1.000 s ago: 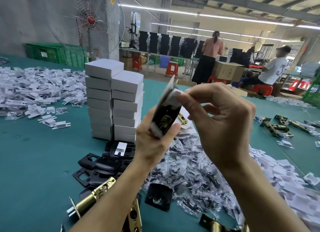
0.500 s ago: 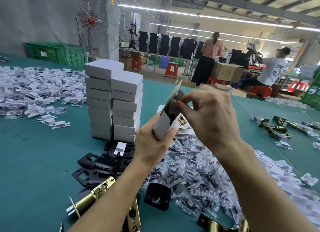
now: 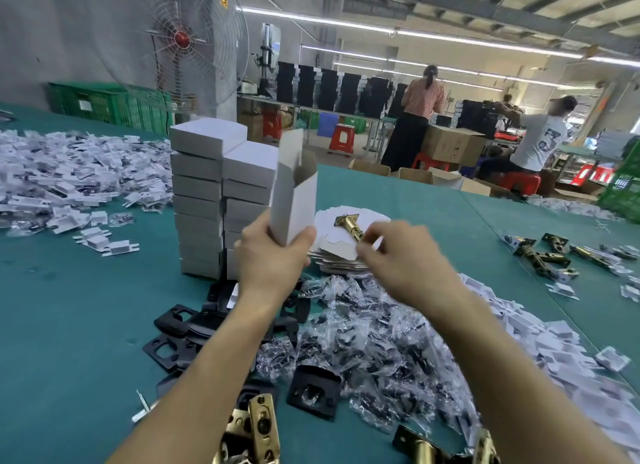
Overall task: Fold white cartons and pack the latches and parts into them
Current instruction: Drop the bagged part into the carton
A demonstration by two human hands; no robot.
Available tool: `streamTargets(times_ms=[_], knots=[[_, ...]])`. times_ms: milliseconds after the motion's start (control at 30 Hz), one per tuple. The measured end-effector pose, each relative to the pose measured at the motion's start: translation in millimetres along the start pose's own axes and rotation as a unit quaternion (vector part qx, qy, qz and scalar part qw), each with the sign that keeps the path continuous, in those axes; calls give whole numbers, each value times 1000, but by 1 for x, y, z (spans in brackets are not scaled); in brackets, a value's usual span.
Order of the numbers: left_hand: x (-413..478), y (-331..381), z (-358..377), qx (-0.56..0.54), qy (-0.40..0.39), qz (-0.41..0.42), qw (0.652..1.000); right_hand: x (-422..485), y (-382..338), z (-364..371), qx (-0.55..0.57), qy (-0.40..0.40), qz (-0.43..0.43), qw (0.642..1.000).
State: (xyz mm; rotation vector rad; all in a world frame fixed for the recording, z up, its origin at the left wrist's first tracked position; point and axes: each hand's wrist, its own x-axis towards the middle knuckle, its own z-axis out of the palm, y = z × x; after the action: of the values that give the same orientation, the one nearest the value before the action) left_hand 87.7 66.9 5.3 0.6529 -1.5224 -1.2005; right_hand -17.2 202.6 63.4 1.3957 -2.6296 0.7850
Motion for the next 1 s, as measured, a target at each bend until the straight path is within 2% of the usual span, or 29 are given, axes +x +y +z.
streamTargets(times_ms=[67, 133, 300, 533, 867, 933, 1000], knots=[[9, 6, -11, 15, 14, 12, 1000, 1, -5, 25, -34, -113, -19, 993], [14, 12, -19, 24, 17, 22, 999, 3, -12, 49, -46, -171, -50, 983], [17, 21, -27, 23, 21, 30, 999, 8, -23, 93, -112, -214, -112, 964], [16, 20, -24, 22, 5, 29, 999, 13, -23, 113, -110, -283, -126, 944], [12, 18, -19, -17, -55, -1, 998, 19, -7, 116, 2, -232, -78, 970], [11, 19, -18, -20, -65, 3, 998, 19, -3, 108, 54, -187, -50, 980], [10, 20, -17, -25, -71, 6, 997, 18, 0, 95, 152, -124, -22, 980]])
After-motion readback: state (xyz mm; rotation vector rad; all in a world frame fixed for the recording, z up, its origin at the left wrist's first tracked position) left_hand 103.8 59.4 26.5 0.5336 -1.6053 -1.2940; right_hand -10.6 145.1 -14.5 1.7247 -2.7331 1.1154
